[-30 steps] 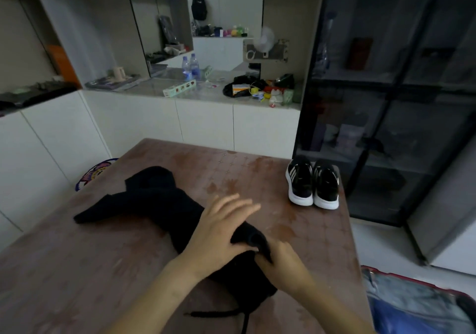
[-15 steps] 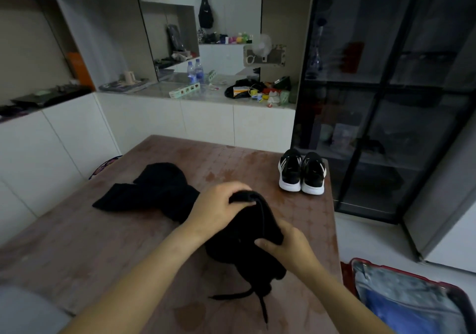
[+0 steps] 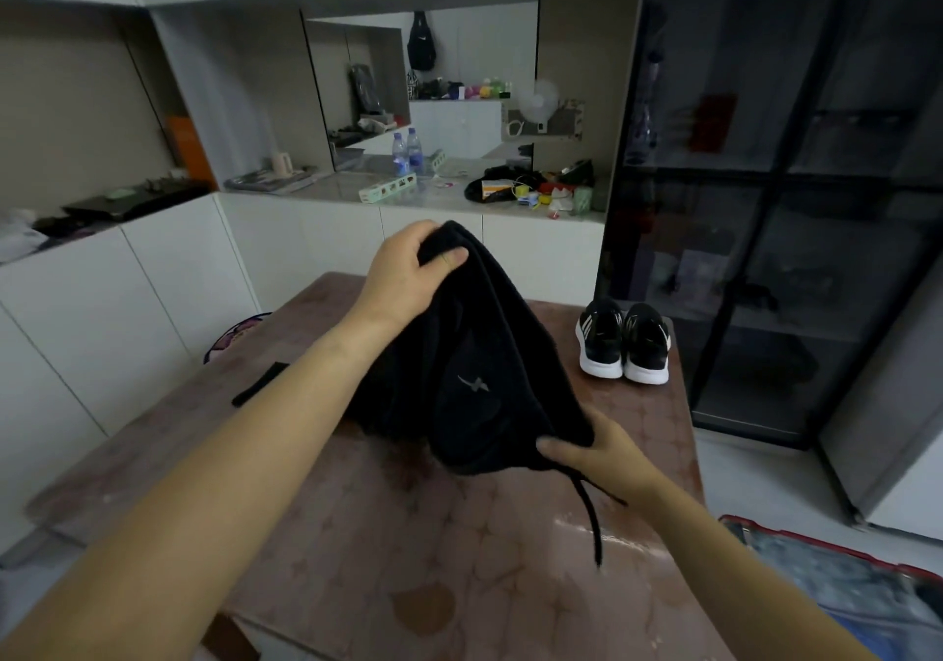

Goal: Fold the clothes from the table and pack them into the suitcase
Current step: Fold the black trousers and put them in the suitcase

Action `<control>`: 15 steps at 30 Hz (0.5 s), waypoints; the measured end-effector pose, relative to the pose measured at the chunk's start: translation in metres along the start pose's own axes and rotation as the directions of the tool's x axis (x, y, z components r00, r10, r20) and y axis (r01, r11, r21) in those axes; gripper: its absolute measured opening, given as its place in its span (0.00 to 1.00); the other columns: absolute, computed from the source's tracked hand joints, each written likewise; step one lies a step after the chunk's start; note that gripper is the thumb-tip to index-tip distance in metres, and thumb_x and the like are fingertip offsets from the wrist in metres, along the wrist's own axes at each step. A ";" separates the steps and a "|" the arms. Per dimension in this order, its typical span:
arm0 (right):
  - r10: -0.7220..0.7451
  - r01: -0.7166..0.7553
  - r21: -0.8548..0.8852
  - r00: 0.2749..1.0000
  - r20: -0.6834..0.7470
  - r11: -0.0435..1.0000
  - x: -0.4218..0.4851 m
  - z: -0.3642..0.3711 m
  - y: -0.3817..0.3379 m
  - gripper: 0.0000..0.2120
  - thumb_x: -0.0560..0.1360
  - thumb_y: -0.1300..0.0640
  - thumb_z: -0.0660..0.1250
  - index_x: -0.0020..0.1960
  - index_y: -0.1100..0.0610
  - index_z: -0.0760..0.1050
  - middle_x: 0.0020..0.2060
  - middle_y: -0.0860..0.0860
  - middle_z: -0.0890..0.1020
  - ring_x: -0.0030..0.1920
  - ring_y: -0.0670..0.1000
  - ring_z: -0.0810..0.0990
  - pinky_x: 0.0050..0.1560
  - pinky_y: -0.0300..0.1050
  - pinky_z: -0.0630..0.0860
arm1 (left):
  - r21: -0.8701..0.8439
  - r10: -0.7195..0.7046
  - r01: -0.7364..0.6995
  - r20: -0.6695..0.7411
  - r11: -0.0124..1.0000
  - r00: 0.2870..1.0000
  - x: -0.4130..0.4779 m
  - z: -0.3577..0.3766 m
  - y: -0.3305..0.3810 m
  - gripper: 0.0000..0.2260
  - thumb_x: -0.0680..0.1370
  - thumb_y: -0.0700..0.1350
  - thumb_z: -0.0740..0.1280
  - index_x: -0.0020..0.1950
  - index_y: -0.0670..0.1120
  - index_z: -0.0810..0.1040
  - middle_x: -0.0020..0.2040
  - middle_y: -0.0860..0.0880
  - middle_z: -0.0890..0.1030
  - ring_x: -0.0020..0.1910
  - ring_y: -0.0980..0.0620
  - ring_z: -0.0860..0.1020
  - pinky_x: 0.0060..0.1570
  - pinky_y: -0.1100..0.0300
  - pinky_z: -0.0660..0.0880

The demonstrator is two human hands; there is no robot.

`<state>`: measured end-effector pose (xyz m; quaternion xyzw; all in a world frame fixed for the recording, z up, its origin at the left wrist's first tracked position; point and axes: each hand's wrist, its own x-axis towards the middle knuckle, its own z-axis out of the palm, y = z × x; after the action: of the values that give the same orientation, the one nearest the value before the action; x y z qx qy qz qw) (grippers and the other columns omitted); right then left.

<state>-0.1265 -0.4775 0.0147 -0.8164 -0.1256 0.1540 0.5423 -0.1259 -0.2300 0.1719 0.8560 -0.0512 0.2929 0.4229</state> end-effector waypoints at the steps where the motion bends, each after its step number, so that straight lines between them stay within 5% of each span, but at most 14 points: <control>1: 0.003 -0.003 0.084 1.000 -0.008 0.996 0.002 0.001 -0.010 0.26 0.69 0.45 0.73 0.62 0.54 0.73 0.51 0.48 0.83 0.51 0.46 0.82 0.52 0.43 0.79 | -0.021 -0.006 0.006 0.010 1.000 1.000 0.006 -0.007 -0.004 0.07 0.76 0.44 0.70 0.51 0.44 0.77 0.46 0.48 0.80 0.46 0.50 0.79 0.49 0.59 0.75; 3: -0.034 0.044 0.143 0.997 -0.072 0.989 0.010 0.007 -0.034 0.22 0.72 0.43 0.69 0.60 0.54 0.76 0.50 0.47 0.83 0.50 0.44 0.82 0.49 0.38 0.78 | -0.069 -0.025 0.031 0.087 0.997 0.996 0.016 -0.021 -0.013 0.06 0.76 0.42 0.70 0.51 0.44 0.77 0.46 0.47 0.80 0.48 0.48 0.79 0.52 0.54 0.75; 7: -0.217 0.186 -0.146 0.948 -0.234 0.972 0.042 0.023 -0.080 0.04 0.73 0.50 0.71 0.41 0.47 0.77 0.34 0.41 0.81 0.36 0.39 0.79 0.40 0.31 0.73 | -0.100 -0.012 0.047 0.320 0.994 0.947 0.028 -0.039 -0.038 0.08 0.74 0.39 0.71 0.48 0.51 0.77 0.45 0.53 0.80 0.45 0.56 0.79 0.51 0.59 0.75; 9: -0.276 0.179 -0.311 0.911 -0.305 0.934 0.058 0.024 -0.095 0.13 0.74 0.55 0.69 0.32 0.48 0.73 0.27 0.43 0.76 0.31 0.42 0.76 0.33 0.32 0.69 | -0.005 0.065 -0.068 0.336 0.998 0.940 0.034 -0.047 -0.054 0.11 0.74 0.40 0.71 0.53 0.51 0.76 0.50 0.53 0.79 0.51 0.54 0.78 0.55 0.58 0.74; 11: -0.294 0.139 -0.403 0.888 -0.354 0.904 0.069 0.020 -0.101 0.05 0.74 0.57 0.67 0.43 0.50 0.80 0.34 0.46 0.81 0.39 0.49 0.79 0.40 0.43 0.75 | 0.216 0.155 -0.254 0.389 0.943 0.908 0.037 -0.058 -0.073 0.14 0.77 0.43 0.67 0.61 0.53 0.72 0.57 0.55 0.76 0.56 0.53 0.76 0.58 0.58 0.72; 12: -0.290 0.114 -0.423 0.879 -0.379 0.899 0.071 0.016 -0.105 0.08 0.74 0.57 0.66 0.50 0.50 0.81 0.37 0.47 0.82 0.41 0.50 0.80 0.43 0.45 0.77 | 0.307 0.194 -0.344 0.430 0.887 0.882 0.037 -0.062 -0.082 0.14 0.78 0.45 0.65 0.63 0.56 0.70 0.58 0.55 0.75 0.55 0.52 0.75 0.56 0.56 0.73; 15: -0.278 0.079 -0.433 0.864 -0.419 0.898 0.077 0.006 -0.108 0.11 0.74 0.59 0.64 0.54 0.52 0.80 0.33 0.45 0.79 0.35 0.48 0.77 0.36 0.43 0.73 | 0.431 0.337 -0.593 0.534 0.680 0.775 0.030 -0.064 -0.106 0.15 0.78 0.42 0.63 0.61 0.59 0.69 0.61 0.51 0.72 0.48 0.47 0.78 0.43 0.52 0.78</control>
<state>-0.0623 -0.4031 0.1034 -0.9069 -0.0959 -0.1298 0.3893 -0.0954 -0.1094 0.1452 0.9403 -0.2690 0.2063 0.0304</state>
